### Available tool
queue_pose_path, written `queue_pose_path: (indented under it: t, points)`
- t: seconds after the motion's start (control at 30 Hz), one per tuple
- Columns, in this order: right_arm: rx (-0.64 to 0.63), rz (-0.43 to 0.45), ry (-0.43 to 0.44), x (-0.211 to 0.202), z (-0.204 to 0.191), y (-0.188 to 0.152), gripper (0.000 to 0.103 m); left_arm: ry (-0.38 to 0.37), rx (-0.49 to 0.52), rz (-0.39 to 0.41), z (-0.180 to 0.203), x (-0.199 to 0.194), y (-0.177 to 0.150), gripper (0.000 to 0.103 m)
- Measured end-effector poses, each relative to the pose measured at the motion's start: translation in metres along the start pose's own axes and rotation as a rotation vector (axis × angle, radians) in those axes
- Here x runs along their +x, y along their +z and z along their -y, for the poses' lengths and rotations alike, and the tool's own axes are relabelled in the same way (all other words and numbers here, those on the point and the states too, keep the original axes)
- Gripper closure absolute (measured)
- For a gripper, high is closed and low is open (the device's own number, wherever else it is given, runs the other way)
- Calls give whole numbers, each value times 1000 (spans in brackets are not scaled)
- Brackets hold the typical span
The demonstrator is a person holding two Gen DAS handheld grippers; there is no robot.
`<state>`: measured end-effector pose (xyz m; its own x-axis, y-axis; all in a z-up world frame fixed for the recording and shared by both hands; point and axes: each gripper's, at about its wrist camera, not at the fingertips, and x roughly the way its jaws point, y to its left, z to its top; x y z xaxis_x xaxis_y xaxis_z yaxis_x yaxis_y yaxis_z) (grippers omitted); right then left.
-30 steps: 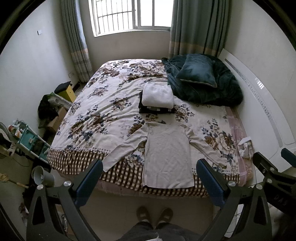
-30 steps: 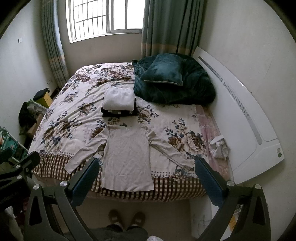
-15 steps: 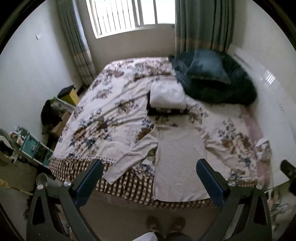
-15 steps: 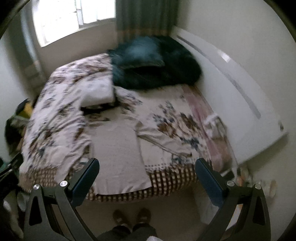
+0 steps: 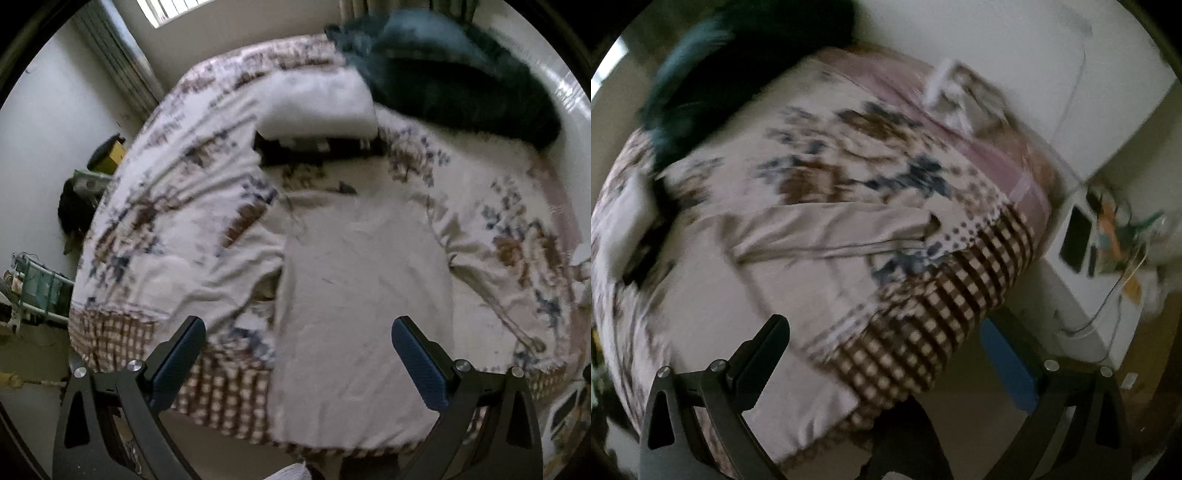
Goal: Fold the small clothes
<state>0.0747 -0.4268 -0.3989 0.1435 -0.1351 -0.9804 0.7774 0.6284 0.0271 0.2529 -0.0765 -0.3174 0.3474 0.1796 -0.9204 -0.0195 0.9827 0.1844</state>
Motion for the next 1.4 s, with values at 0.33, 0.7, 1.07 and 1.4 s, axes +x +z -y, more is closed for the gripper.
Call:
queue_pose_path:
  t: [0.33, 0.7, 1.07, 1.4]
  points:
    - [485, -177, 61, 181, 75, 53, 1, 33, -60, -219, 79, 161, 15, 0]
    - [757, -101, 177, 239, 90, 63, 89, -1, -43, -268, 117, 222, 11, 0]
    - [239, 91, 180, 146, -37, 113, 98, -51, -119, -180, 78, 195, 3, 0]
    - [-359, 72, 416, 59, -257, 40, 98, 12, -298, -133, -36, 157, -30, 0]
